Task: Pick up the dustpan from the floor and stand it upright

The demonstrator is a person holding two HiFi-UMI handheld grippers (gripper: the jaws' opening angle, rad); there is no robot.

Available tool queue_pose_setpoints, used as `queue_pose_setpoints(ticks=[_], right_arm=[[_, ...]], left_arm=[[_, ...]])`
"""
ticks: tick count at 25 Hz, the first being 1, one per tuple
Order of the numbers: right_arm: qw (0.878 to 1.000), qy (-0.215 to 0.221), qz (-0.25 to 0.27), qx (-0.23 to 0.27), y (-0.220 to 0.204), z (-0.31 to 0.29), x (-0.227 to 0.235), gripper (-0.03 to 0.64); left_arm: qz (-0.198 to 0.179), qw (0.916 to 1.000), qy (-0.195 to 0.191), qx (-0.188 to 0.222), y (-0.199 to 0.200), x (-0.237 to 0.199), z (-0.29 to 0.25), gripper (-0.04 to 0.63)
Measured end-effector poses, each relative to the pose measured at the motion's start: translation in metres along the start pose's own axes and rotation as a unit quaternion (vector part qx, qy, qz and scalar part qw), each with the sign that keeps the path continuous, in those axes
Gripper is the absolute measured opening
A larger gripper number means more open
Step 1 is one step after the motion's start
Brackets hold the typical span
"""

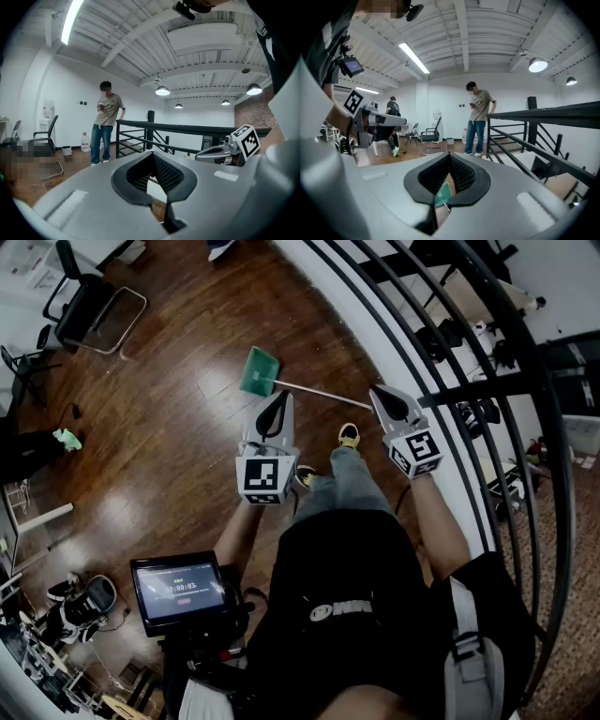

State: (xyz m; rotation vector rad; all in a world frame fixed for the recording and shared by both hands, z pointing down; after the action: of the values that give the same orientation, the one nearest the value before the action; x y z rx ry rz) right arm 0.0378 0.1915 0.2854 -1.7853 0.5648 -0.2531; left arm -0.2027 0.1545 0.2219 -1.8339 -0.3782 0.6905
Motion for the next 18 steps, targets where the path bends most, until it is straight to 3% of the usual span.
queue_pose_setpoints(ticks=[9, 18], right_arm=[[0.991, -0.058, -0.059, -0.104, -0.111, 0.018, 0.068, 0.005], [0.987, -0.063, -0.103, -0.104, -0.136, 0.019, 0.100, 0.005]], left_arm=[[0.002, 0.9979, -0.030, -0.057, -0.029, 0.012, -0.107, 0.020], [-0.010, 0.9934, -0.034, -0.109, -0.046, 0.031, -0.162, 0.020]])
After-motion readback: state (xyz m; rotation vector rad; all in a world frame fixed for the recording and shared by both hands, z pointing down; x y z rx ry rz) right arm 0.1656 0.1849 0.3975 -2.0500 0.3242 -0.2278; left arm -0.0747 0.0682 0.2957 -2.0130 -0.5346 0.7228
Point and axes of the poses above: the fingertips, and each gripper's own axes: z backward along the fingers, x to its right, y out of its top, the point moved 7 cm from there along z, backward along the fingers, and after that the axes turned 12 degrees about z, right-handed, at the moved point
